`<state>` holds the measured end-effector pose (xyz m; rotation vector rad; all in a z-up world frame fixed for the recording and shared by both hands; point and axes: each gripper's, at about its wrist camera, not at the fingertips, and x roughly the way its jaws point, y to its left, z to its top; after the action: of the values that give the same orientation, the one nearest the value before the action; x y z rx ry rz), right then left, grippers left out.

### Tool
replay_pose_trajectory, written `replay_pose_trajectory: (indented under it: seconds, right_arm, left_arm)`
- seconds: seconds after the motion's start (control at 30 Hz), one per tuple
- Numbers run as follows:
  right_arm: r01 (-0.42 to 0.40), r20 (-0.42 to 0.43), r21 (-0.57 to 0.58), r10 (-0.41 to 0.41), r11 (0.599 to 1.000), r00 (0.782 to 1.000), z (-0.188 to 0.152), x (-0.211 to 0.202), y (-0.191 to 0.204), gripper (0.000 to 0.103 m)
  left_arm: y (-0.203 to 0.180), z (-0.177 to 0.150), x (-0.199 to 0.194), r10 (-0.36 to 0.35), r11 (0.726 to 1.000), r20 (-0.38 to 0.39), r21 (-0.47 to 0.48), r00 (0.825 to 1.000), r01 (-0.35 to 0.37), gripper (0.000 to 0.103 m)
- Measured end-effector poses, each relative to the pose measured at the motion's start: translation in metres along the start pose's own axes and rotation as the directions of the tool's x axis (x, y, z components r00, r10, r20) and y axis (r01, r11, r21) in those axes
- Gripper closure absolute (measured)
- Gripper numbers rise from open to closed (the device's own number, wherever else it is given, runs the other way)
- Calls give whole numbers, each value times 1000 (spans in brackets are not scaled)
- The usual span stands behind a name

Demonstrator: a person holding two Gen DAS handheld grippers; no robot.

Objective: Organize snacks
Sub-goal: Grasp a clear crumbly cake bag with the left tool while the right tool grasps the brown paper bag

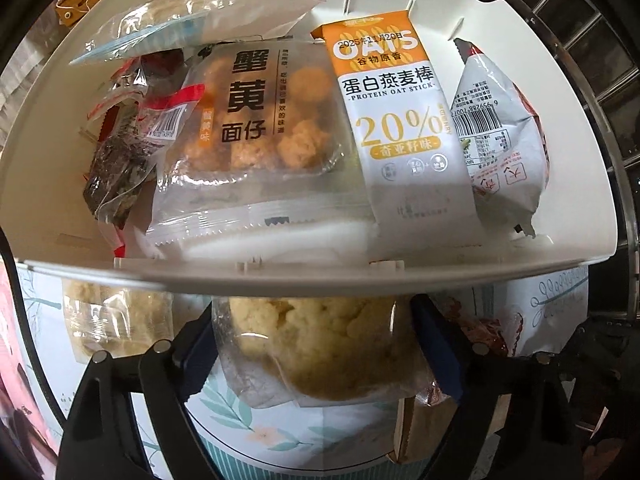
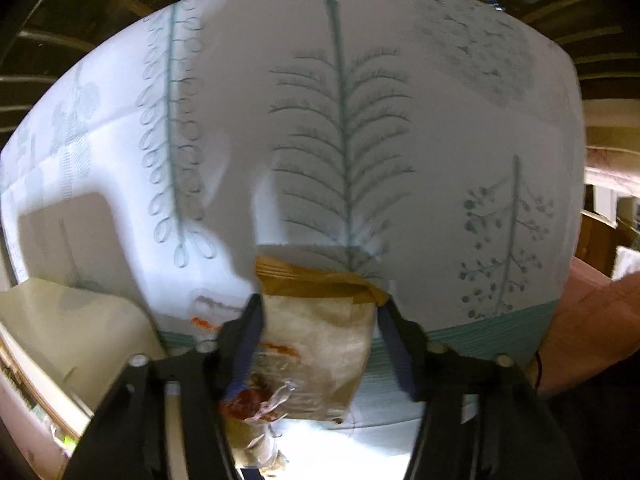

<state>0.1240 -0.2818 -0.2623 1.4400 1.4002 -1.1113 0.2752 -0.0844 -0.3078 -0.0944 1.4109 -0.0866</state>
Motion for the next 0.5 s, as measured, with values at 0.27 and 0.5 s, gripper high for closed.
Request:
replay_pose_trajectory:
  seconds: [0.27, 0.5]
  right_arm:
    - [10, -10, -106, -12, 994, 1000, 2, -7, 0, 50]
    - [21, -11, -220, -23, 975, 1000, 0, -14, -6, 50]
  left_arm:
    - [10, -7, -13, 53, 999, -43, 6, 998, -53, 20]
    - [25, -35, -32, 54, 999, -80, 0, 995, -55, 24]
